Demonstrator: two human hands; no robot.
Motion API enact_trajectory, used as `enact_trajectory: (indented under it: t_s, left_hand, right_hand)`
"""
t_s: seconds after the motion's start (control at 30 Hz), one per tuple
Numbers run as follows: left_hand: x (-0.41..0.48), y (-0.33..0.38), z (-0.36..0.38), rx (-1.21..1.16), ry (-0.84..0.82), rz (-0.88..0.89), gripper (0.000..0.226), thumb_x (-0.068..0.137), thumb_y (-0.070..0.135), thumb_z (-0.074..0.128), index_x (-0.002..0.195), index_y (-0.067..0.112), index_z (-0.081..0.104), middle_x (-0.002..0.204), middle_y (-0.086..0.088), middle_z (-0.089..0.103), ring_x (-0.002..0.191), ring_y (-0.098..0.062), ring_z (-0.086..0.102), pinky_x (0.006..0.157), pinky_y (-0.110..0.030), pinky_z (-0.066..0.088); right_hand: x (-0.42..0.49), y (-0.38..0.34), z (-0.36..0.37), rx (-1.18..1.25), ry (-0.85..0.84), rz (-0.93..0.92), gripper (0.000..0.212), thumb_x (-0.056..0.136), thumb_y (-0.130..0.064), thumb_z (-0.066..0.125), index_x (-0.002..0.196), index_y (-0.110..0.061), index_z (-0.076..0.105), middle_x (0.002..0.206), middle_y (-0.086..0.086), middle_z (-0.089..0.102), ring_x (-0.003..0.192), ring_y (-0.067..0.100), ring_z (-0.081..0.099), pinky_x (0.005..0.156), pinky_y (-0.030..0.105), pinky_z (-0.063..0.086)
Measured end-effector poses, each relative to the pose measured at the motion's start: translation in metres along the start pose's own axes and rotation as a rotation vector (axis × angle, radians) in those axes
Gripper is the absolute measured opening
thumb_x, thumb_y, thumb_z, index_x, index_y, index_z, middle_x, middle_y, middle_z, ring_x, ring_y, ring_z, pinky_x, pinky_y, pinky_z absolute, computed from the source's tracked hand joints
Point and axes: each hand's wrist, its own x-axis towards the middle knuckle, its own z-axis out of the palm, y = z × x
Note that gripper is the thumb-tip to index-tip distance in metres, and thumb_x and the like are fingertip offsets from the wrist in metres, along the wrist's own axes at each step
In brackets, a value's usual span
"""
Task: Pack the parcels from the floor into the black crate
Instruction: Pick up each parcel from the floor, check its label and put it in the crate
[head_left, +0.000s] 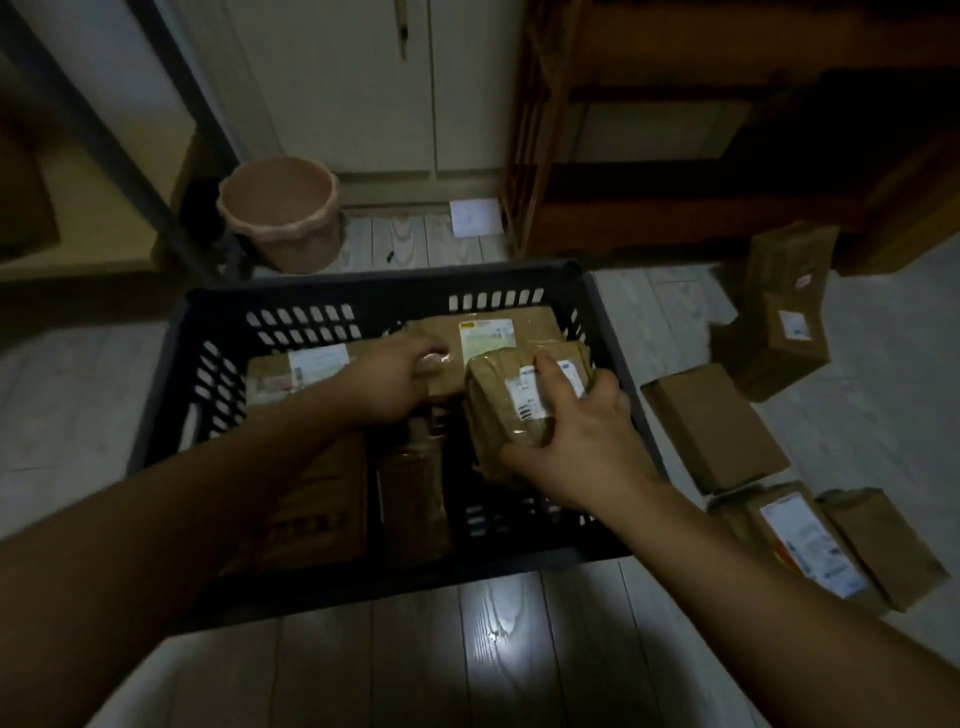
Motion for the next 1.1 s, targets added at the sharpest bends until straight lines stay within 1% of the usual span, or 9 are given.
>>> enact_trajectory:
  t_s: [0.03, 0.1, 0.2, 0.4, 0.67, 0.83, 0.9, 1.0, 1.1]
  left_hand:
    - [0.011, -0.007, 0.01, 0.165, -0.045, 0.056, 0.051, 0.089, 0.027, 0.056, 0.137, 0.035, 0.039, 0.154, -0.004, 0.025, 0.141, -0.027, 0.025, 0.114, -0.048, 0.026]
    - [0.029, -0.02, 0.028, 0.409, -0.153, 0.088, 0.071, 0.089, 0.03, 0.055, 0.148, 0.034, 0.015, 0.159, -0.002, 0.0, 0.145, -0.032, -0.008, 0.117, -0.054, 0.01]
    - [0.038, -0.034, 0.049, 0.437, -0.204, 0.04, 0.078, 0.091, 0.029, 0.053, 0.148, 0.038, 0.0, 0.159, -0.003, -0.011, 0.141, -0.032, -0.024, 0.117, -0.057, 0.005]
    - [0.019, -0.044, 0.056, 0.344, -0.083, 0.01, 0.067, 0.095, 0.028, 0.046, 0.149, 0.034, 0.006, 0.159, -0.004, -0.007, 0.146, -0.027, -0.009, 0.119, -0.048, 0.004]
    - [0.017, -0.05, 0.057, 0.406, -0.038, 0.063, 0.07, 0.094, 0.033, 0.048, 0.149, 0.034, 0.005, 0.159, -0.002, -0.008, 0.146, -0.024, -0.01, 0.117, -0.042, 0.004]
    - [0.022, -0.06, 0.062, 0.404, -0.001, 0.092, 0.065, 0.095, 0.034, 0.045, 0.148, 0.036, 0.008, 0.159, -0.001, -0.004, 0.146, -0.024, -0.011, 0.118, -0.046, 0.006]
    - [0.025, -0.067, 0.065, 0.412, 0.038, 0.119, 0.062, 0.095, 0.033, 0.044, 0.148, 0.037, 0.012, 0.159, -0.001, 0.001, 0.146, -0.025, -0.009, 0.119, -0.048, 0.008]
    - [0.029, -0.074, 0.066, 0.42, 0.059, 0.158, 0.059, 0.096, 0.031, 0.044, 0.146, 0.04, 0.016, 0.159, -0.002, 0.008, 0.146, -0.026, -0.003, 0.117, -0.051, 0.014]
    - [0.032, -0.075, 0.062, 0.426, 0.061, 0.163, 0.055, 0.096, 0.035, 0.042, 0.144, 0.044, 0.018, 0.158, -0.001, 0.012, 0.145, -0.027, 0.003, 0.116, -0.053, 0.017]
  right_hand:
    - [0.003, 0.007, 0.01, -0.004, 0.001, 0.001, 0.103, 0.069, -0.064, 0.062, 0.146, -0.044, -0.004, 0.142, 0.005, 0.011, 0.13, 0.028, 0.019, 0.103, 0.041, 0.034]
    - [0.009, 0.017, 0.023, -0.027, -0.005, -0.004, 0.101, 0.069, -0.064, 0.062, 0.147, -0.044, -0.001, 0.138, 0.005, 0.015, 0.128, 0.028, 0.021, 0.103, 0.042, 0.036]
    - [0.011, 0.019, 0.031, -0.076, -0.033, -0.01, 0.1, 0.07, -0.064, 0.062, 0.147, -0.042, 0.002, 0.135, 0.008, 0.018, 0.127, 0.028, 0.023, 0.101, 0.041, 0.038]
    - [0.009, 0.02, 0.053, -0.118, -0.153, 0.054, 0.1, 0.074, -0.064, 0.061, 0.147, -0.037, -0.002, 0.135, 0.01, 0.018, 0.126, 0.03, 0.025, 0.1, 0.039, 0.037]
    - [0.047, 0.02, 0.081, -0.38, -0.379, 0.117, 0.101, 0.076, -0.066, 0.057, 0.148, -0.031, -0.004, 0.143, 0.019, 0.012, 0.133, 0.039, 0.021, 0.107, 0.045, 0.032]
    - [0.073, 0.022, 0.102, -0.524, -0.499, 0.18, 0.106, 0.074, -0.053, 0.067, 0.148, -0.033, -0.005, 0.147, 0.025, 0.006, 0.134, 0.044, 0.024, 0.106, 0.053, 0.034]
    - [0.083, 0.026, 0.116, -0.496, -0.527, 0.225, 0.106, 0.075, -0.056, 0.063, 0.149, -0.033, -0.009, 0.15, 0.026, -0.001, 0.137, 0.045, 0.016, 0.109, 0.052, 0.031]
    - [0.096, 0.034, 0.133, -0.462, -0.522, 0.287, 0.103, 0.074, -0.072, 0.046, 0.148, -0.033, -0.015, 0.153, 0.023, -0.011, 0.14, 0.046, 0.005, 0.113, 0.051, 0.024]
    - [0.104, 0.038, 0.137, -0.426, -0.505, 0.327, 0.103, 0.078, -0.072, 0.043, 0.146, -0.031, -0.023, 0.151, 0.028, -0.013, 0.139, 0.049, 0.008, 0.113, 0.051, 0.024]
